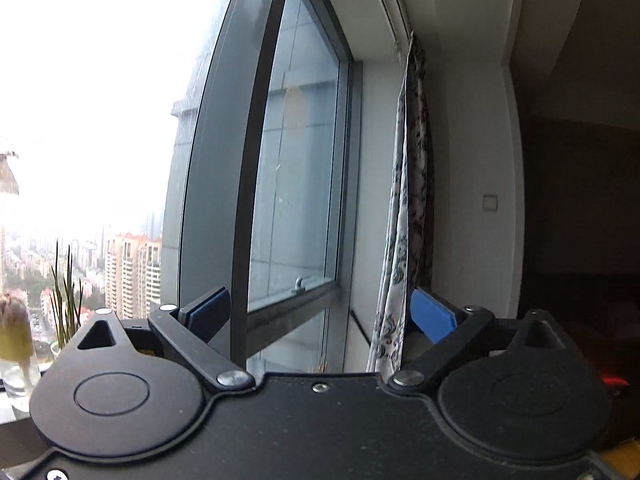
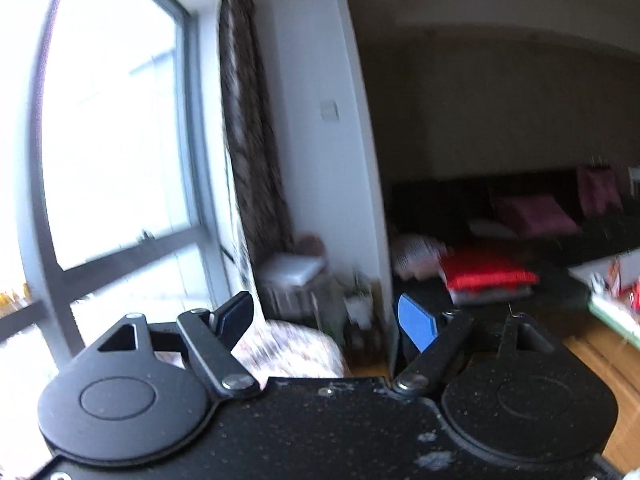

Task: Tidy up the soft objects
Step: 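Swing both open tools over to the floral bedspread, then grasp the white tissue pack with the right gripper while the left tool approaches the beige lace bow, then grasp the beige lace bow with the left gripper while the right gripper holds the tissue pack, then carry the lace bow and tissue pack into the gold tray and open both grippers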

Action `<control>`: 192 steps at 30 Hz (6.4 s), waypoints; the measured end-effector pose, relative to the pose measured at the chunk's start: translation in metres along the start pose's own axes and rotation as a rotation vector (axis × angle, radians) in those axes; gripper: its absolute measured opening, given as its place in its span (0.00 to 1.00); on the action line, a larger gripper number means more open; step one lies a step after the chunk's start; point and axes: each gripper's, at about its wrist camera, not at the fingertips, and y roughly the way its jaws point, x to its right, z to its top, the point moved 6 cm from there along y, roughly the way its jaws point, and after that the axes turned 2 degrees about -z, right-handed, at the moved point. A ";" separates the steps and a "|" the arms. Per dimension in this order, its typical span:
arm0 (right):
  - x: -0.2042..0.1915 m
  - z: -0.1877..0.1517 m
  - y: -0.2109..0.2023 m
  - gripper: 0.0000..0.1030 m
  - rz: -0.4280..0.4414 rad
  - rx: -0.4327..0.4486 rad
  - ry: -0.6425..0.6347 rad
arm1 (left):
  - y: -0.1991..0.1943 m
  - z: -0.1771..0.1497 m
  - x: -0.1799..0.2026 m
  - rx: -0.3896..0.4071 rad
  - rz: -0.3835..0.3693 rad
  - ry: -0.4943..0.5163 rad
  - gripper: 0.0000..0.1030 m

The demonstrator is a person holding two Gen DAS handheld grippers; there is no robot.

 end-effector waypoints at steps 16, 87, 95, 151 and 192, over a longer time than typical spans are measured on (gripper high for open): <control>0.049 -0.050 -0.024 0.98 -0.275 -0.071 -0.147 | 0.093 -0.123 -0.015 -0.302 0.078 0.109 0.97; -0.175 -0.431 0.445 0.80 -0.043 -0.811 -0.208 | 0.299 -0.541 0.034 -1.151 -0.029 0.042 0.96; -0.179 -0.471 0.489 0.73 -0.107 -0.946 -0.272 | 0.303 -0.550 0.029 -1.180 -0.037 -0.005 0.96; -0.094 -0.413 0.325 0.49 0.076 -0.767 0.000 | 0.339 -0.587 0.033 -1.178 0.132 0.004 0.96; -0.095 -0.413 0.328 0.49 0.096 -0.651 -0.065 | 0.315 -0.523 0.030 -0.956 0.052 -0.065 0.69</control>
